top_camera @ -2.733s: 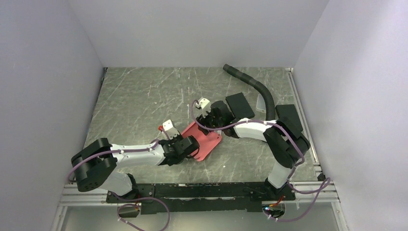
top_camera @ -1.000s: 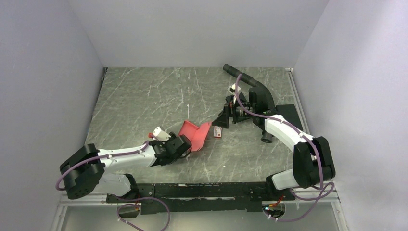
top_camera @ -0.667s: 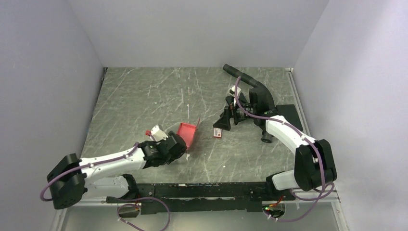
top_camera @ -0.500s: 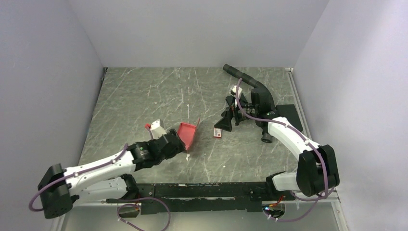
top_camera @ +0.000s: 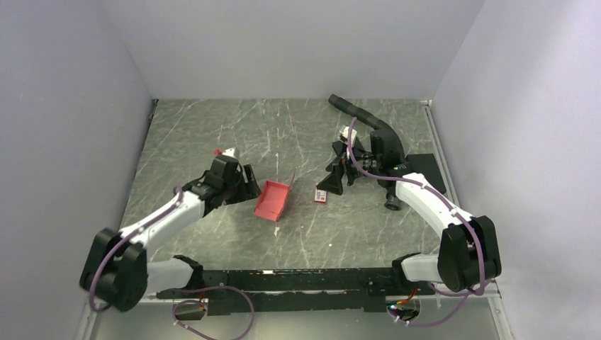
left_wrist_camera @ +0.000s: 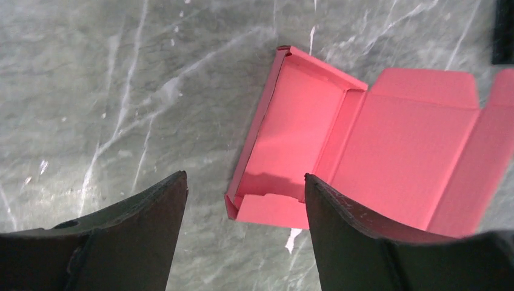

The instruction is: Fold the paper box

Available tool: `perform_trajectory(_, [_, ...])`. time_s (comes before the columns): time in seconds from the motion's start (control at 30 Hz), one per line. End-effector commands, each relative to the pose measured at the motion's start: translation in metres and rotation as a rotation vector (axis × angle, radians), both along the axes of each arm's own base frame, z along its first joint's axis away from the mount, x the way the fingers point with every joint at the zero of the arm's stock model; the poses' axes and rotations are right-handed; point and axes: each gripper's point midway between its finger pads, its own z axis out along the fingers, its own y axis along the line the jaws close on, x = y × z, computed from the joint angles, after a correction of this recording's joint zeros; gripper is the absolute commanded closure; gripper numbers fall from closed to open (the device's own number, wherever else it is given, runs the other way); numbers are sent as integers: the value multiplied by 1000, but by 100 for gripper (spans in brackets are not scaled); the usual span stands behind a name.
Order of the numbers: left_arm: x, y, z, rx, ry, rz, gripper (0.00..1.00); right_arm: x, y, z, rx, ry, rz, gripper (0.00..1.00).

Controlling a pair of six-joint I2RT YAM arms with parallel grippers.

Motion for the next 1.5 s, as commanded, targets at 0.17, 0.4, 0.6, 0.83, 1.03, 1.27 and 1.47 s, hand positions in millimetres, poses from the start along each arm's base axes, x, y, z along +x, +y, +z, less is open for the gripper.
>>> perform_trajectory(0.17, [5, -14, -13, -11, 159, -32, 30, 2, 4, 18, 22, -75, 42, 0])
perform_trajectory(0.4, [-39, -3, -9, -306, 174, 265, 32, 1, 6, 16, 16, -74, 47, 0])
perform_trajectory(0.6, [-57, -26, -16, -502, 215, 313, 41, 1, 7, 15, 13, -70, 52, 0])
perform_trajectory(0.83, [-55, -51, -35, -464, 265, 349, 42, 1, 7, 15, 15, -71, 51, 0])
perform_trajectory(1.03, [-53, -51, -55, -428, 299, 426, 50, -1, 8, 17, 20, -76, 59, 0])
perform_trajectory(1.27, [-47, -43, -52, -431, 258, 476, 51, -2, 8, 17, 23, -73, 66, 0])
perform_trajectory(1.47, [-44, -40, -58, -414, 251, 497, 63, -3, 8, 18, 28, -74, 73, 0])
